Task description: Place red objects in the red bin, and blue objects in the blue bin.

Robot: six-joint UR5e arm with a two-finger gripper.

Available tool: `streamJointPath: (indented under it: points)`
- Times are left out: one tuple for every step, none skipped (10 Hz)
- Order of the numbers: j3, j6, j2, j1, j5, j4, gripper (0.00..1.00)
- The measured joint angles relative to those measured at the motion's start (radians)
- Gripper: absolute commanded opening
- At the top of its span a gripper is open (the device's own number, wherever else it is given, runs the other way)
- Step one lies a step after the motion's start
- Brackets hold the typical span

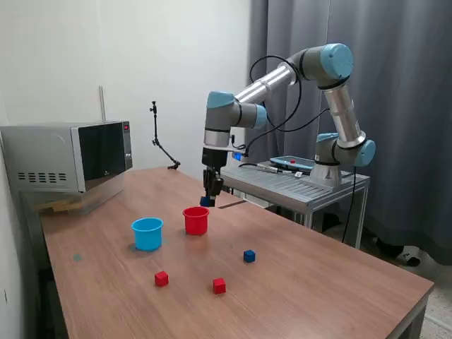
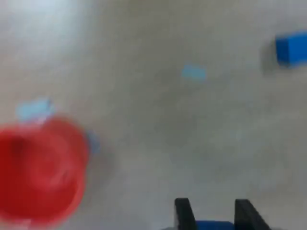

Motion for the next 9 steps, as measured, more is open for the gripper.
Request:
streamJointPath:
  points:
    - [-0.041,-0.012,-0.002,-0.018,-0.007,0.014,0.0]
    - [-0.079,-0.034,0.007,-0.034,-0.01,0.033,0.0]
    - [-0.114,-0.062,0.027,-0.046,-0.011,0.057,0.0]
    - [-0.152,-0.086,0.055,-0.055,-0.012,0.082,0.0]
    - [-0.195,-0.105,0.089,-0.061,-0.012,0.101,0.0]
    - [-0.248,-0.126,0.131,-0.065,-0.012,0.118,0.0]
    - [-0.299,-0.148,0.174,-0.067,-0.012,0.132,0.0]
    - [-0.337,-0.165,0.205,-0.068,-0.011,0.141,0.0]
    - [-0.361,-0.174,0.226,-0.072,-0.011,0.146,0.0]
